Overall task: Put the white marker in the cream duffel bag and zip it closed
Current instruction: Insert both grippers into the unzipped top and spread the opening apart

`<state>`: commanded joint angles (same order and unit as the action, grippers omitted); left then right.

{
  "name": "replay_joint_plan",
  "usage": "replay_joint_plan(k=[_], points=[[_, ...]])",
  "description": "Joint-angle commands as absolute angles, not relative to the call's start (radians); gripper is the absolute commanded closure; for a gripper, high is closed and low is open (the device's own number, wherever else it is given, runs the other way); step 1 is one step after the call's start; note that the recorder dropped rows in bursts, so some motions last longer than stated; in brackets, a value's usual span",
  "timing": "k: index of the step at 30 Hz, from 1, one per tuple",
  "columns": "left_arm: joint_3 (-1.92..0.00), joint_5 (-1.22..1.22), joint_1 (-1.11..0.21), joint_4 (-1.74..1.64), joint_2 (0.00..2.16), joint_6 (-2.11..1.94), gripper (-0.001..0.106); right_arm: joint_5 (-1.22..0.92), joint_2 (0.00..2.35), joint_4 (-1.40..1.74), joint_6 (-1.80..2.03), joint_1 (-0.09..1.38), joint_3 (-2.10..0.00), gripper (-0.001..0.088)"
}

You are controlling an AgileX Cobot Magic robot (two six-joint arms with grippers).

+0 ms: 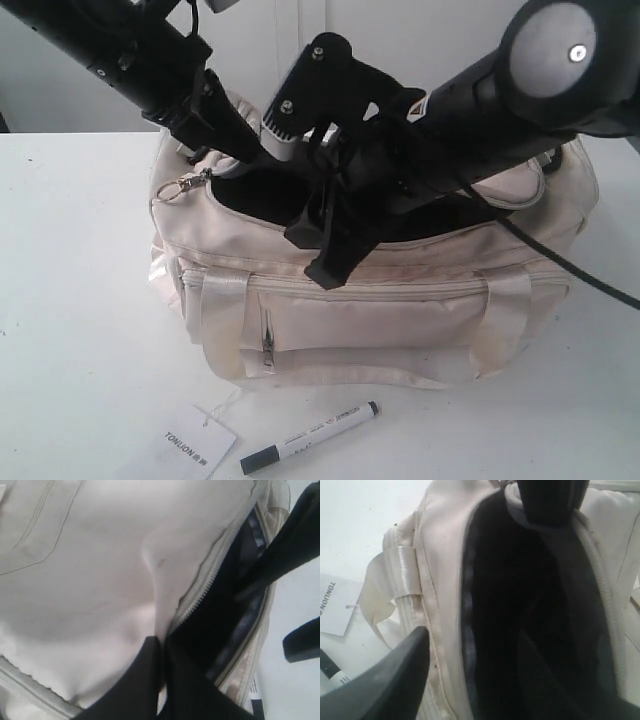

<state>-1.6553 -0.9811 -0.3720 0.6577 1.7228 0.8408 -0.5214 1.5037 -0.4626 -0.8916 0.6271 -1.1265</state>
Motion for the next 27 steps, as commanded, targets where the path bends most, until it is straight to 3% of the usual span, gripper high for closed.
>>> replay_joint_plan(k=[7,13,20,27], points=[[-1.655,-0.960,-0.372,0.663,1.723,0.828,0.105,-0.520,1.552,-0.481,-0.892,0.627,-1.127,0.0398],[-1.653,-0.932,-0.372,0.663,1.723,0.806,0.105,-0.537,1.564,-0.501,-0.892,0.627,-1.127,0.0561],[-1.653,-0.862,-0.372,0.657,1.723,0.806,0.105,-0.556,1.555,-0.499,-0.893,0.627,-1.127,0.0825],[-1.653,-0.793,-0.372,0.636,1.723,0.806,0.105,-0.575,1.544,-0.498,-0.893,0.627,-1.127,0.0868]])
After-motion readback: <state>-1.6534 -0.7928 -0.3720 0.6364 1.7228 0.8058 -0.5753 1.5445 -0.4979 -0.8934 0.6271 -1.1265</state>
